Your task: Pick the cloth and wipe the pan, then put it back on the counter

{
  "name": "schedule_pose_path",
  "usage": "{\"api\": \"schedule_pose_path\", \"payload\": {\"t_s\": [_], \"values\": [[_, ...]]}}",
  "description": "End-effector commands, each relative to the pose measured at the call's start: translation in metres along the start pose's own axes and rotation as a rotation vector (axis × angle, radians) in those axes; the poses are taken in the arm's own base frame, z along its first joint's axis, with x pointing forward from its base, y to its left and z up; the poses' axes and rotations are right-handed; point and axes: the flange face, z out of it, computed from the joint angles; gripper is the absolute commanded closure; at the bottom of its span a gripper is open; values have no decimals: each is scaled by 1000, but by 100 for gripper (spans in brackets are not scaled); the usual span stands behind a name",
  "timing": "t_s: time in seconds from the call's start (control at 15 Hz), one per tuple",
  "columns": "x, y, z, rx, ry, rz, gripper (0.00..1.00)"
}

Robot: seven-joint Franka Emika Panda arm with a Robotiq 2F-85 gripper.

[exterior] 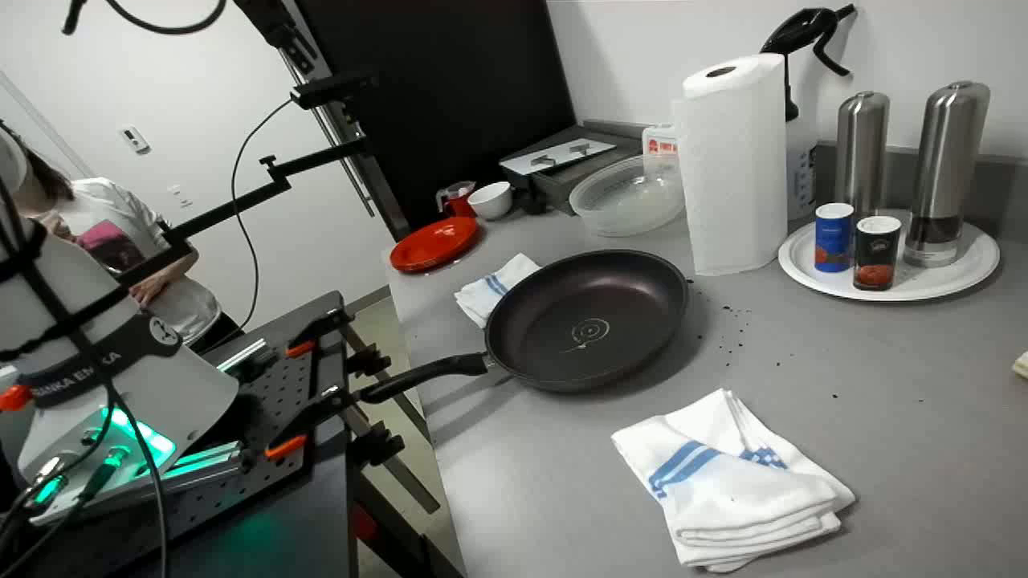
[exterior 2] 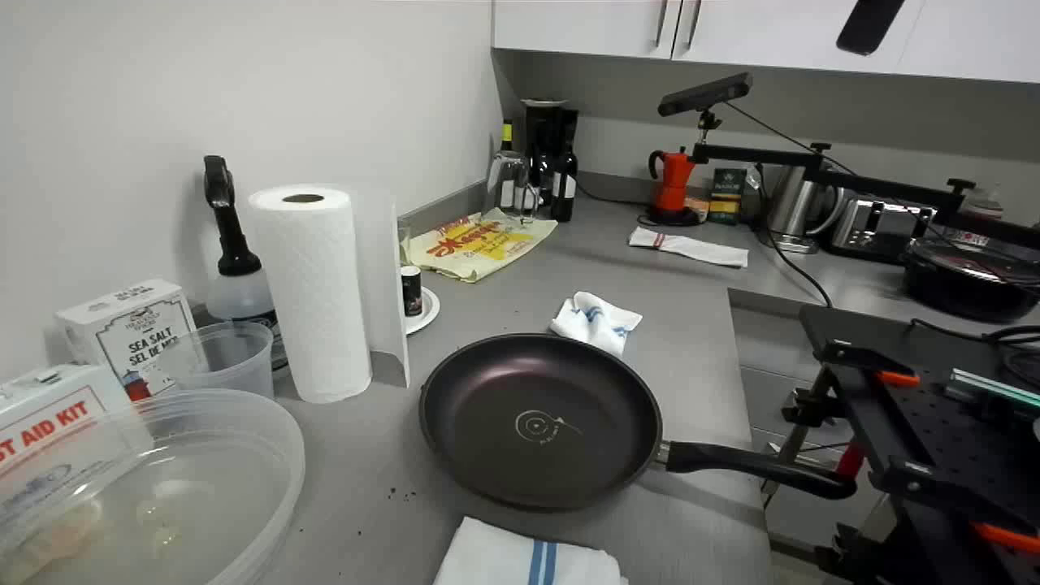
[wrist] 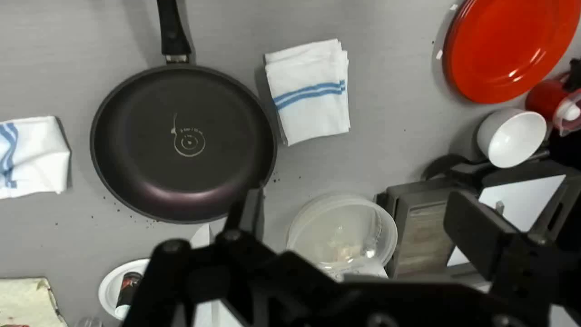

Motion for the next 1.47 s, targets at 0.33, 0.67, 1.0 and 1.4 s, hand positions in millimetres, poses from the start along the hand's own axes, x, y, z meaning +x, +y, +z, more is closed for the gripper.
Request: {"api": "schedule_pose_path", "payload": {"t_s": [0.33,0.67,1.0,1.4], "values": [[11,14,23,-26,-33,72,0],[22,34,43,-50,-44,175,0],[46,83,71,-110,7,364,0],[79,171,106,-189,80,638,0]]}}
